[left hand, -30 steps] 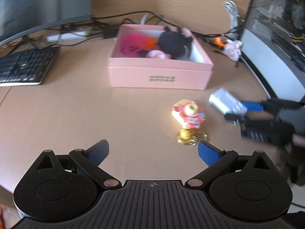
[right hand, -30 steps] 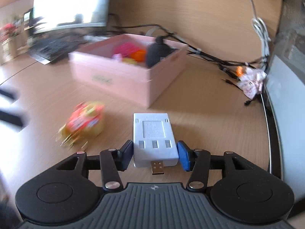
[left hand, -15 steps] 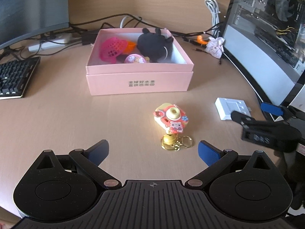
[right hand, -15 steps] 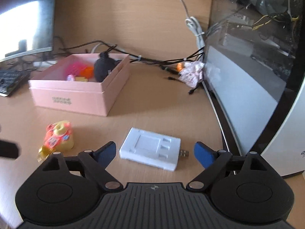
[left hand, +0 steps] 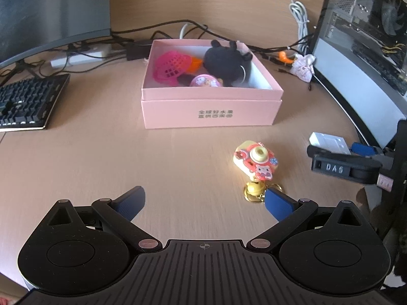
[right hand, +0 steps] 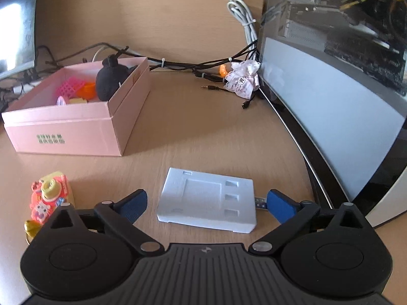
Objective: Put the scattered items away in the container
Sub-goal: 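Lift the white charger with the right tool while the left tool approaches the keychain toy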
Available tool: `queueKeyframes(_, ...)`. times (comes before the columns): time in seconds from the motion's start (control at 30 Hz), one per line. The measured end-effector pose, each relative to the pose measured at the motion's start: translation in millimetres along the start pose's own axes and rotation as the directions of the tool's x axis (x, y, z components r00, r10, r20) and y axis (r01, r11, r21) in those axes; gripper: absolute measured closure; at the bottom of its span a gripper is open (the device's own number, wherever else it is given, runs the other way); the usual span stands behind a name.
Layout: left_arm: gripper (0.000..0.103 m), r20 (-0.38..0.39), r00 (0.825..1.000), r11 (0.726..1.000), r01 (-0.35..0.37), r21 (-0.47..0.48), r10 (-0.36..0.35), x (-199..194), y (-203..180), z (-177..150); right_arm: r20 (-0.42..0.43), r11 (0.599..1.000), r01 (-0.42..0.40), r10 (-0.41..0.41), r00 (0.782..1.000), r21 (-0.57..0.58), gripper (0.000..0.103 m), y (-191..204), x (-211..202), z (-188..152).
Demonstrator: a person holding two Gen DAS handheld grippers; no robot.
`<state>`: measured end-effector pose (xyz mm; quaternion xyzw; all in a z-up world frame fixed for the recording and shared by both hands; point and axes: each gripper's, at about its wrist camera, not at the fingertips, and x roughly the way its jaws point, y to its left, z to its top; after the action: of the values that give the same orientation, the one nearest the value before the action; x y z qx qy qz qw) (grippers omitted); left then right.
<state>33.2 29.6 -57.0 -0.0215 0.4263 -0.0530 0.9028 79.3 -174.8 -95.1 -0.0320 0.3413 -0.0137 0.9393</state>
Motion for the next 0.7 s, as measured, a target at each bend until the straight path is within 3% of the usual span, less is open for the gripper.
queueKeyframes(0.1, 0.001, -0.009, 1.000, 1.000, 0.012, 0.009, -0.012, 4, -2, 1, 0.010, 1.000, 0.000, 0.000, 1.000, -0.005, 0.005, -1, -1, 0)
queueKeyframes(0.2, 0.001, -0.015, 1.000, 0.999, 0.027, 0.017, -0.027, 8, -6, 3, 0.009, 1.000, -0.007, 0.007, 1.000, -0.028, 0.023, -3, -1, -1)
queueKeyframes(0.33, 0.001, -0.013, 0.999, 0.996, 0.051, 0.070, -0.050, 19, -19, 4, 0.025, 0.997, -0.025, 0.027, 0.999, -0.071, 0.035, -5, -6, -4)
queueKeyframes(0.53, 0.001, 0.019, 0.998, 0.982, 0.062, 0.178, -0.067, 40, -47, 8, 0.067, 0.989, -0.053, 0.063, 0.996, -0.140, 0.039, -13, -22, -14)
queueKeyframes(0.7, 0.001, 0.023, 0.999, 0.978, 0.042, 0.204, -0.048, 58, -61, 13, 0.082, 0.990, -0.084, 0.093, 0.992, -0.114, 0.039, -23, -26, -17)
